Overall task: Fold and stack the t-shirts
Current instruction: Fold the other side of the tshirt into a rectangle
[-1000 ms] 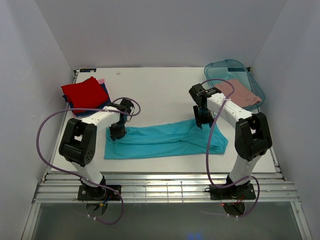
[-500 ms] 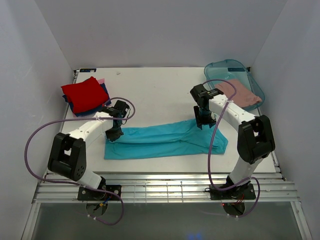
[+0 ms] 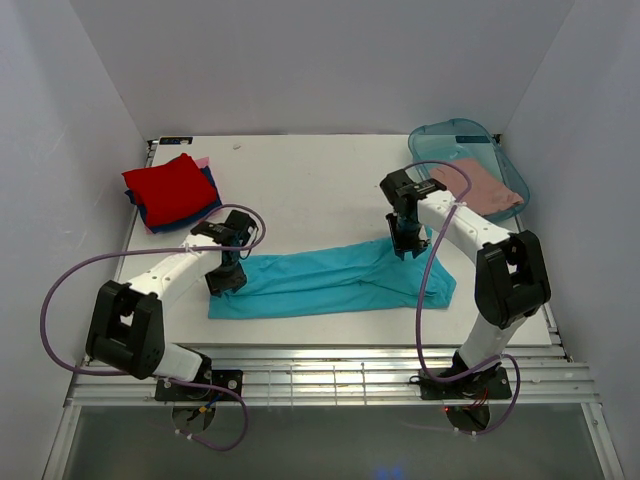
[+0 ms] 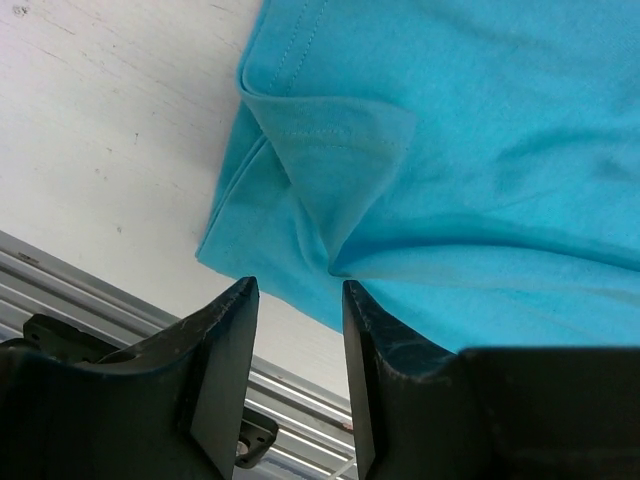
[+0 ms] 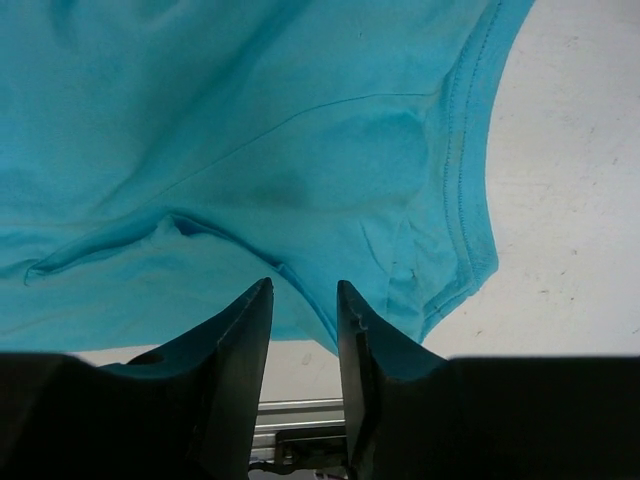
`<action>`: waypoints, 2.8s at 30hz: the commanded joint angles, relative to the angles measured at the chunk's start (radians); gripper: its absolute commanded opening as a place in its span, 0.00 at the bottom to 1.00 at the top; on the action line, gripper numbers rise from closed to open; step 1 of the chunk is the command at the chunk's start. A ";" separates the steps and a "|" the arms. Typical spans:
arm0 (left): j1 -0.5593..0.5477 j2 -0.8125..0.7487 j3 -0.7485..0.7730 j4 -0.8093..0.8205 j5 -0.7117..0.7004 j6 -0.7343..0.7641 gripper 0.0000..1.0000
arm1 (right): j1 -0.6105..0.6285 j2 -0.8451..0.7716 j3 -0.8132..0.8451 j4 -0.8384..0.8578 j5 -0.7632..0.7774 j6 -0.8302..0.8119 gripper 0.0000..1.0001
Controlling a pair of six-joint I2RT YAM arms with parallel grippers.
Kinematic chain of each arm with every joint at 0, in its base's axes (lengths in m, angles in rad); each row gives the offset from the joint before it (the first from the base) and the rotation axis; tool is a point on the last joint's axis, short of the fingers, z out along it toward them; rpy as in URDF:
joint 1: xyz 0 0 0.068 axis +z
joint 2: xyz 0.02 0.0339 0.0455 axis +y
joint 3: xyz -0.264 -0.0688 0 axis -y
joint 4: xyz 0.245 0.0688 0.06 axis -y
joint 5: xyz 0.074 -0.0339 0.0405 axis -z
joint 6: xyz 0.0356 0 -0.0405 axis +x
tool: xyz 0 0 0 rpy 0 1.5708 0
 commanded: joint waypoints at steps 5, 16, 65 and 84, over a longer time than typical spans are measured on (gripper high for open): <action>-0.004 0.006 0.136 0.007 -0.062 0.017 0.49 | 0.006 0.057 0.107 0.011 -0.043 -0.005 0.16; -0.004 0.259 0.246 0.059 -0.099 0.078 0.46 | 0.011 0.046 0.110 -0.014 -0.008 -0.005 0.14; -0.007 -0.069 0.005 -0.052 -0.007 -0.061 0.21 | 0.017 0.017 0.041 0.012 -0.046 -0.008 0.13; -0.009 0.147 0.182 0.002 -0.030 -0.046 0.00 | 0.006 0.170 0.159 0.012 0.054 0.005 0.08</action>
